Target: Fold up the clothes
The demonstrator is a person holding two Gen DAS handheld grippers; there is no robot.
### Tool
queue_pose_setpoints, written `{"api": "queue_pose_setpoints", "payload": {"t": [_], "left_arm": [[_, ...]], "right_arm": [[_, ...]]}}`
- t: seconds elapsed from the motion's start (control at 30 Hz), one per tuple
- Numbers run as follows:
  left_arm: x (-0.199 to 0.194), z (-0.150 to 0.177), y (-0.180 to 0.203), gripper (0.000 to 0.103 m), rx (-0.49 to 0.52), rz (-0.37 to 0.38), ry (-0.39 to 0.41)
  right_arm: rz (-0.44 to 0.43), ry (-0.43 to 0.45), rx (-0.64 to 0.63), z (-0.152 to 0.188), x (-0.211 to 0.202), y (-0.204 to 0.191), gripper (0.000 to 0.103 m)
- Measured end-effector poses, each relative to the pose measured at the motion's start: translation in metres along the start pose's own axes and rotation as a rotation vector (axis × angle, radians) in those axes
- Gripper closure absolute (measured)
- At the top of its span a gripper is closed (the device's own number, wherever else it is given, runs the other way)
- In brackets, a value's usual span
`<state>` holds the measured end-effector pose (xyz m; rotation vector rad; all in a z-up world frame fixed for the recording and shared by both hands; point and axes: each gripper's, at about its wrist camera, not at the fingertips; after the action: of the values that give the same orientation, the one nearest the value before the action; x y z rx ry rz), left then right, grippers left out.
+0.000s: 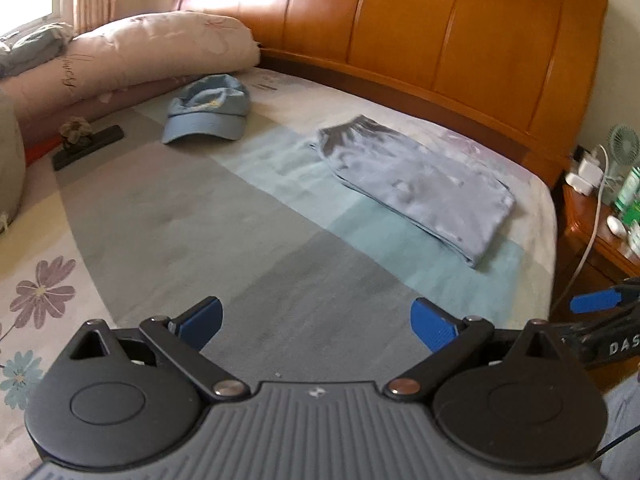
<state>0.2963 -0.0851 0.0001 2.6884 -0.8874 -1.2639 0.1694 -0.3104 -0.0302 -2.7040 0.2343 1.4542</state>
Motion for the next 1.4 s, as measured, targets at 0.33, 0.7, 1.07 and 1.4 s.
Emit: {"api": "queue_pose_setpoints", "payload": {"t": [0.33,0.7,1.07,1.4], "left_arm": [[0.008,0.009,0.016,0.003,0.049,-0.012,-0.101],[0.007,-0.011,0.042,0.003,0.085,0.016,-0.072],[-0.001,-0.018,0.055,0.003,0.067,0.077,-0.055],[-0.005,-0.019,0.061,0.003,0.071,0.077,-0.070]], "right_arm": [[0.068,-0.032,0.060,0.011,-0.005,0.002,0.000],[0.129,-0.018,0.070,0.003,-0.018,0.007,0.000],[0.142,0.021,0.075,0.000,-0.036,0.006,0.000],[0.152,0.039,0.074,-0.001,-0.045,0.004,0.000]]}}
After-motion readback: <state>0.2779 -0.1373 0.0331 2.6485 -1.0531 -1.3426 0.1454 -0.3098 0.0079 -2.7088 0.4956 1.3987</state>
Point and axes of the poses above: each gripper's, at about its wrist camera, not at the fingertips, and x roughly the way its jaws point, y to its right, z to its underside, and after that the axes turned 15 degrees about -x, right-handed
